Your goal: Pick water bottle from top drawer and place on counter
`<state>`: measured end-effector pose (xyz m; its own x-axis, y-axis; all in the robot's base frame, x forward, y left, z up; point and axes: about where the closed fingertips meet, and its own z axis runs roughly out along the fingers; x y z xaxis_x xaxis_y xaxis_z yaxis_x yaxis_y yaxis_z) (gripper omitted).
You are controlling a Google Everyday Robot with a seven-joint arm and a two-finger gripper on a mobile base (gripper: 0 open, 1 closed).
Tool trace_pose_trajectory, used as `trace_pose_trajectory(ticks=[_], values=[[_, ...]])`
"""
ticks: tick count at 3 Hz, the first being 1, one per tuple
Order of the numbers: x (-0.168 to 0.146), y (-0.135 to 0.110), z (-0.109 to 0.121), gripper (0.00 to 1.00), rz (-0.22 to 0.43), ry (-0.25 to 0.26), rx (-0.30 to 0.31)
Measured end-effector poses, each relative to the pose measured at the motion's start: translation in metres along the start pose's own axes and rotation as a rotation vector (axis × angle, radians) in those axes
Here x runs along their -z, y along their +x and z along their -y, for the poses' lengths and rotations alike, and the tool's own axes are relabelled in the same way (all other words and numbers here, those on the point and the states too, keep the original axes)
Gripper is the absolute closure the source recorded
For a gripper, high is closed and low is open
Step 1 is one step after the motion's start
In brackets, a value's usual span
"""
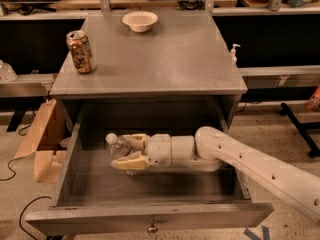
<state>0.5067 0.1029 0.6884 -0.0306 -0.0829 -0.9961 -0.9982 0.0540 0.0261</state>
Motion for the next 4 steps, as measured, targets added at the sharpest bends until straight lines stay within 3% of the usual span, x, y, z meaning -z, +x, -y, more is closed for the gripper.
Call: trace_pose_trajectory(ticks=[1,2,3,4], values=[[-0.017,-0.027,-0.013,0.67,0.082,-0.018,0.004],[-0.004,-0.071,-0.002,0.9,0.117,0.043,0.022],[0.031,-0.135,0.018,1.0,0.135,0.157,0.08],[0.076,-0.211,0.045,1.0,0.145,0.298,0.147]])
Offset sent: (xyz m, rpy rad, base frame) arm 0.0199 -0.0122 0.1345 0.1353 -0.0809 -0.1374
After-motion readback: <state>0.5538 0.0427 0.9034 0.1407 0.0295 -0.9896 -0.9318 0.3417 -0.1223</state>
